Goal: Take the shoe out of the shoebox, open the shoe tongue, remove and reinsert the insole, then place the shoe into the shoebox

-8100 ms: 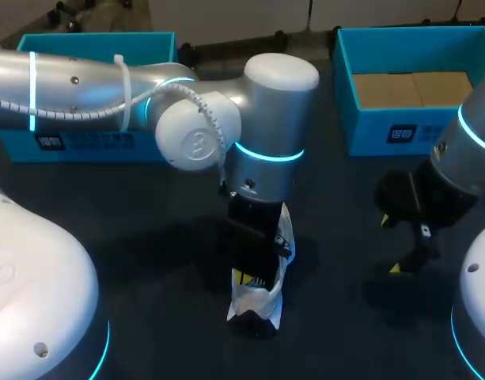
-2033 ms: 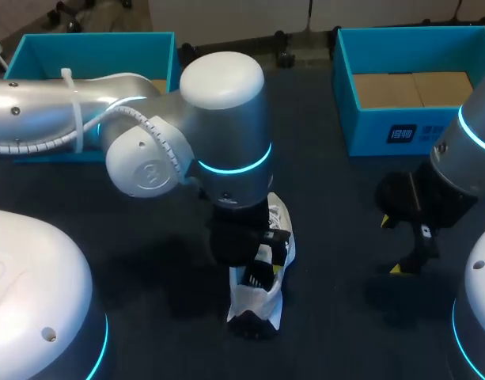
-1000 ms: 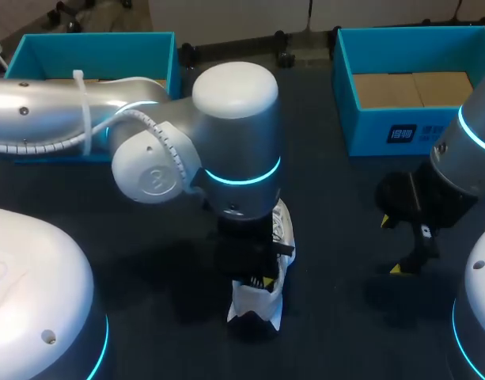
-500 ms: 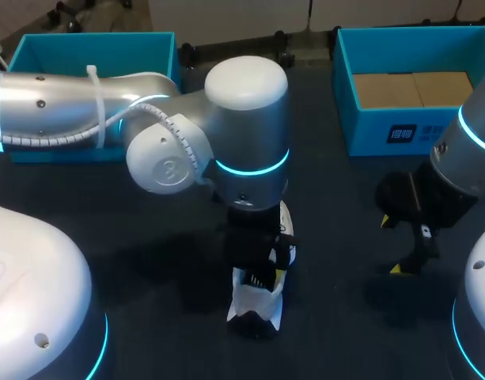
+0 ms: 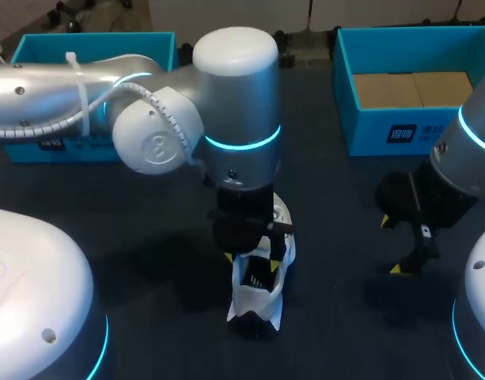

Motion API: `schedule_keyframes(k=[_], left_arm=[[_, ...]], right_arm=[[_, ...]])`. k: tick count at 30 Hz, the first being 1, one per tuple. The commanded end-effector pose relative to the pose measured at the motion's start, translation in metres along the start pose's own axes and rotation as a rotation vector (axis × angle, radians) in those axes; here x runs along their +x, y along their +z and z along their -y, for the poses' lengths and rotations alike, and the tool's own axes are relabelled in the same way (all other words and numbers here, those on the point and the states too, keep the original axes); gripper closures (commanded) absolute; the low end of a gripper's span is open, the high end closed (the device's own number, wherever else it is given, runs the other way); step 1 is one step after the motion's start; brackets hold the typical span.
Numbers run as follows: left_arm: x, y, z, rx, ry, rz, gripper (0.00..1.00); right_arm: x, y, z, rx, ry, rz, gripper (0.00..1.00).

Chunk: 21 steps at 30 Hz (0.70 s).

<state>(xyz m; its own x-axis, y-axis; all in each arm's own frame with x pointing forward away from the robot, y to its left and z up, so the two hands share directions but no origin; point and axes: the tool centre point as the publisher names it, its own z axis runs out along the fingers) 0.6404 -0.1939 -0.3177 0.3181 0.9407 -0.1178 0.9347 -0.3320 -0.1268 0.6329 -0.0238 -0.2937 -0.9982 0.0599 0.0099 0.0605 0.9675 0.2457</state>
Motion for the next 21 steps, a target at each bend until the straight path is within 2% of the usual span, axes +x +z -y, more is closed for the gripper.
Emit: schedule_keyframes(k=[1, 2, 3, 9, 11, 13, 14, 16, 21], left_arm=[[0.002, -0.008, -0.002, -0.023, -0.014, 0.002, 0.31], [0.002, -0.01, -0.003, -0.026, -0.014, -0.001, 0.31], [0.002, -0.015, -0.006, -0.035, -0.017, -0.013, 0.35], [0.006, -0.028, -0.018, -0.048, -0.028, -0.035, 0.37], [0.007, -0.029, -0.025, -0.047, -0.031, -0.035, 0.47], [0.007, -0.028, -0.032, -0.045, -0.029, -0.032, 0.53], [0.006, -0.026, -0.036, -0.046, -0.034, -0.039, 0.59], [0.005, -0.022, -0.043, -0.039, -0.034, -0.04, 0.64], [0.002, -0.008, -0.05, -0.03, -0.045, -0.039, 0.66]], right_arm=[[0.001, 0.001, 0.001, 0.0, 0.0, 0.003, 0.0], [0.001, 0.001, 0.001, 0.0, 0.0, 0.003, 0.0], [0.001, 0.001, 0.001, 0.0, 0.0, 0.003, 0.0], [0.001, 0.001, 0.001, 0.0, 0.0, 0.003, 0.0], [0.001, 0.001, 0.001, 0.0, 0.0, 0.003, 0.0], [0.001, 0.001, 0.001, 0.0, 0.0, 0.003, 0.0], [0.001, 0.001, 0.001, 0.0, 0.0, 0.003, 0.0], [0.001, 0.001, 0.001, 0.0, 0.0, 0.003, 0.0], [0.001, 0.001, 0.001, 0.0, 0.0, 0.003, 0.0]])
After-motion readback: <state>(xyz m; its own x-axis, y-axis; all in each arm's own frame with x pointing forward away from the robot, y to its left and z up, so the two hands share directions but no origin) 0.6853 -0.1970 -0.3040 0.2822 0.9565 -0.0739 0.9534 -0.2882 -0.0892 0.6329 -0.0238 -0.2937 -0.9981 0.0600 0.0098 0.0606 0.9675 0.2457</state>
